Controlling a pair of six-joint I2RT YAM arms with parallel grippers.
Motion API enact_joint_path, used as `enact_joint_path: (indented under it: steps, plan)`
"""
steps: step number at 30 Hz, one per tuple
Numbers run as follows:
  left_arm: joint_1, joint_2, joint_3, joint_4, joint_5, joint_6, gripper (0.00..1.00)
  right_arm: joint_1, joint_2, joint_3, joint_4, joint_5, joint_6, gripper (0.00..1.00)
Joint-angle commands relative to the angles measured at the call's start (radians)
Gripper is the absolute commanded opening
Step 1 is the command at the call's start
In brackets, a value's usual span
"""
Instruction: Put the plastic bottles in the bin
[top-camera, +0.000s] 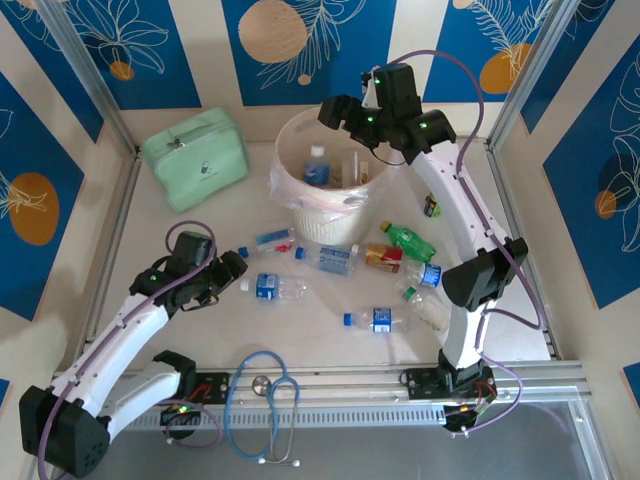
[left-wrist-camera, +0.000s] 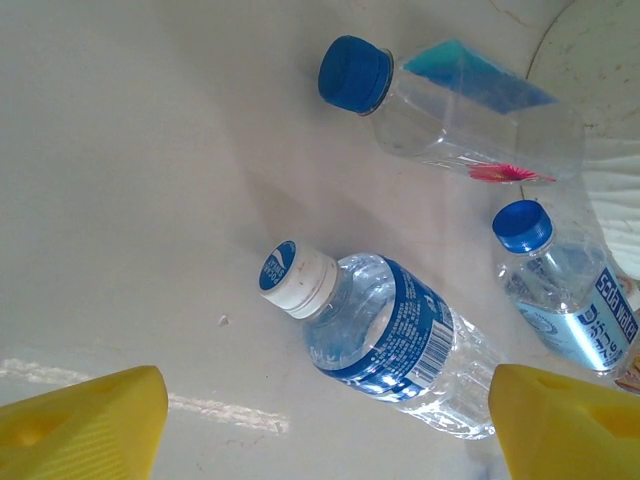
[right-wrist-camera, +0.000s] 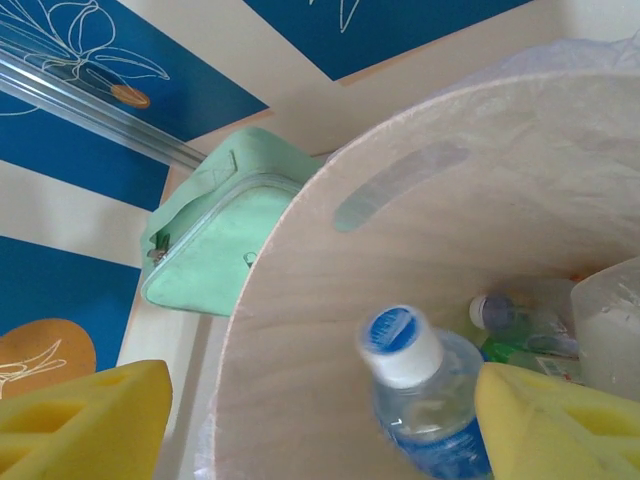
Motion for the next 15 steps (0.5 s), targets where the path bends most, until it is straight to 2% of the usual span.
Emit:
enact_joint_path:
  steps: [1,6,15]
  plan:
    - [0.012,0.000,0.025,-0.003,0.003,0.033,0.84,-0.003,-0.019,0.029,-0.024,-0.016,-0.001,0.81]
    - [0.012,0.001,0.037,-0.012,-0.004,0.052,0.84,0.011,-0.112,-0.024,-0.039,0.054,-0.030,0.77]
    - [0.005,0.012,0.022,0.004,0.013,0.044,0.83,0.031,-0.497,-0.426,0.007,0.161,-0.086,0.77]
